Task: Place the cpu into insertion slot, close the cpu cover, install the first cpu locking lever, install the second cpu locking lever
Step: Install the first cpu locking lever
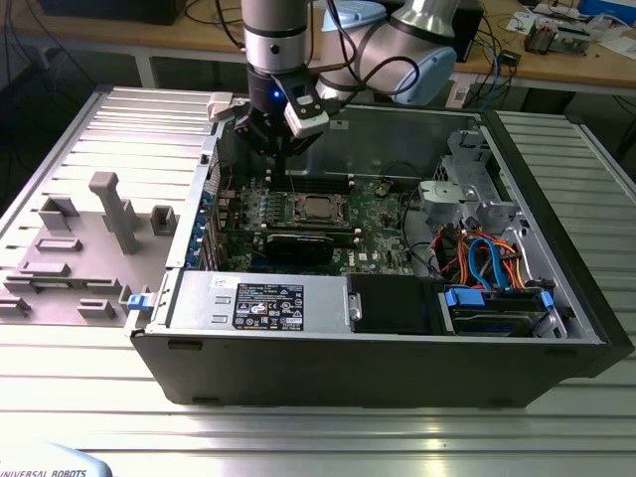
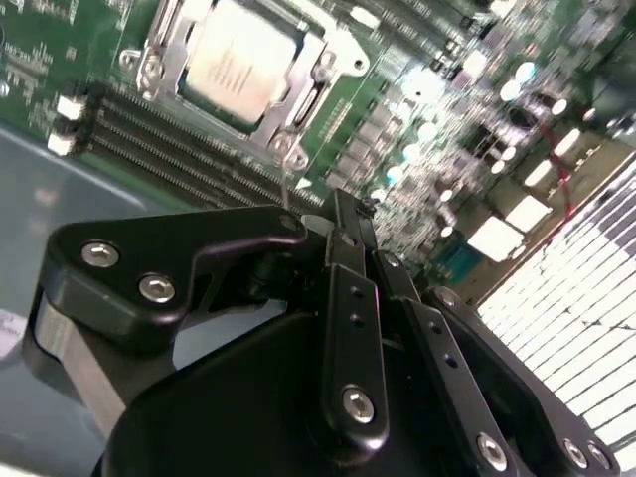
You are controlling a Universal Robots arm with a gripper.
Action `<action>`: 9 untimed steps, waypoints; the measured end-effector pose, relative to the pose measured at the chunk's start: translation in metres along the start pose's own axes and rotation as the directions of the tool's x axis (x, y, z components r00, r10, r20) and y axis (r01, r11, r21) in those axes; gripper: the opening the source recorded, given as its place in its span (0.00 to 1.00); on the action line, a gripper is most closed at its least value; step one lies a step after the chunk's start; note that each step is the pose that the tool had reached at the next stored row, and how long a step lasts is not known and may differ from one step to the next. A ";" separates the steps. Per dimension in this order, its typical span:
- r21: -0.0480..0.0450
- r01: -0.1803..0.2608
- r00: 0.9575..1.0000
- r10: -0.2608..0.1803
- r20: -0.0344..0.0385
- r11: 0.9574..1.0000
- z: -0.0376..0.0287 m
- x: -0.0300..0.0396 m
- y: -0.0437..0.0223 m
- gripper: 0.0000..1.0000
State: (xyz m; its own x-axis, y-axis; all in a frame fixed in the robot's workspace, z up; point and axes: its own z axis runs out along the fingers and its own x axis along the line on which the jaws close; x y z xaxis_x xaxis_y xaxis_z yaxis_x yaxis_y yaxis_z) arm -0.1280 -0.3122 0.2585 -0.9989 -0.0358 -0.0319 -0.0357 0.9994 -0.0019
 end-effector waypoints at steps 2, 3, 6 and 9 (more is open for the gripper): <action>0.000 0.002 1.000 -0.002 0.000 1.000 0.0000 -0.0002 0.0046 0.11; 0.000 0.003 1.000 -0.003 0.000 1.000 0.0000 -0.0002 0.0047 0.11; 0.000 0.003 1.000 -0.003 0.000 1.000 0.0000 -0.0002 0.0060 0.11; 0.000 0.003 1.000 -0.003 0.000 1.000 0.0001 -0.0006 0.0060 0.11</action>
State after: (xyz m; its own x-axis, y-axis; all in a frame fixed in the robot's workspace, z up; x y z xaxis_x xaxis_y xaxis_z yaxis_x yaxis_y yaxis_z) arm -0.1276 -0.3061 0.2585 -0.9988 -0.0384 -0.0319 -0.0384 0.9993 -0.0019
